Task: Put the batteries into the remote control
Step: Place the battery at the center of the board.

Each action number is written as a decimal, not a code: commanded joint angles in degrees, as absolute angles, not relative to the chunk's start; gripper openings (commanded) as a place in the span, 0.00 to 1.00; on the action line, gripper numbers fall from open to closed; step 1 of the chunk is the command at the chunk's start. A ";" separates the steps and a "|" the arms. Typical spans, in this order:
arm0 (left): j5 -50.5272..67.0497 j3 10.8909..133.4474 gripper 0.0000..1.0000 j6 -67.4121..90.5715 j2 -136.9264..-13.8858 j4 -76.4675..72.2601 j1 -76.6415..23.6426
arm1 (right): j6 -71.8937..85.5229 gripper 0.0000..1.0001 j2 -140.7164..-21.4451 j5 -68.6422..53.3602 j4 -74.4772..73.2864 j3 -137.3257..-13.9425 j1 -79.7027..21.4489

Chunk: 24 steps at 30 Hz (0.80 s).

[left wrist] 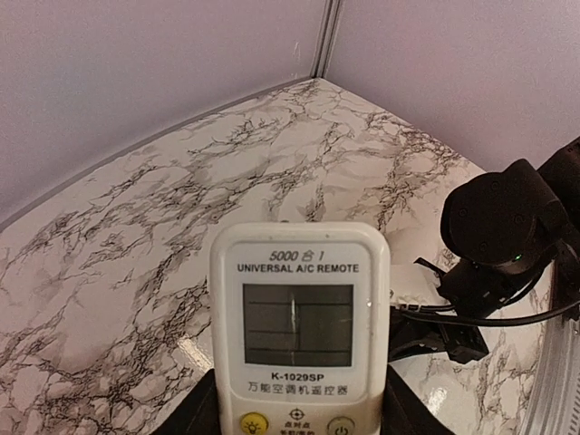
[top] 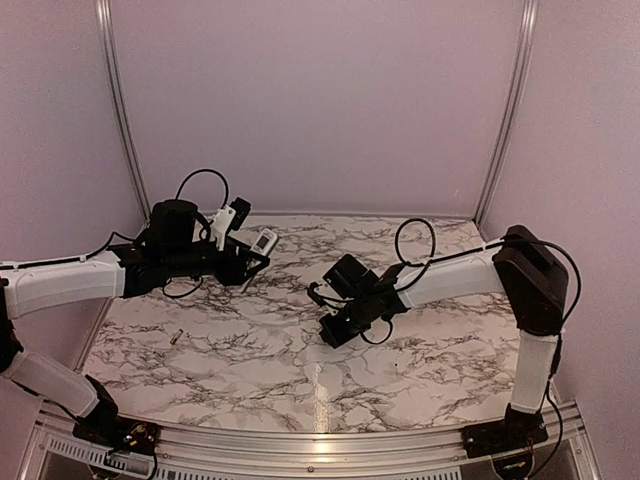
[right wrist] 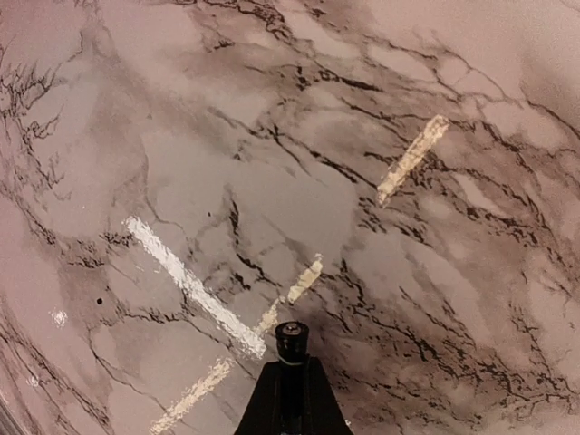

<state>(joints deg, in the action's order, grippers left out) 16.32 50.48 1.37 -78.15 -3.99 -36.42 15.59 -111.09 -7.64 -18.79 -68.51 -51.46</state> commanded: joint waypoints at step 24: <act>35.85 53.63 0.53 6.33 -76.87 -0.33 -32.65 | 10.98 0.65 -104.86 2.74 -20.05 -75.34 -56.95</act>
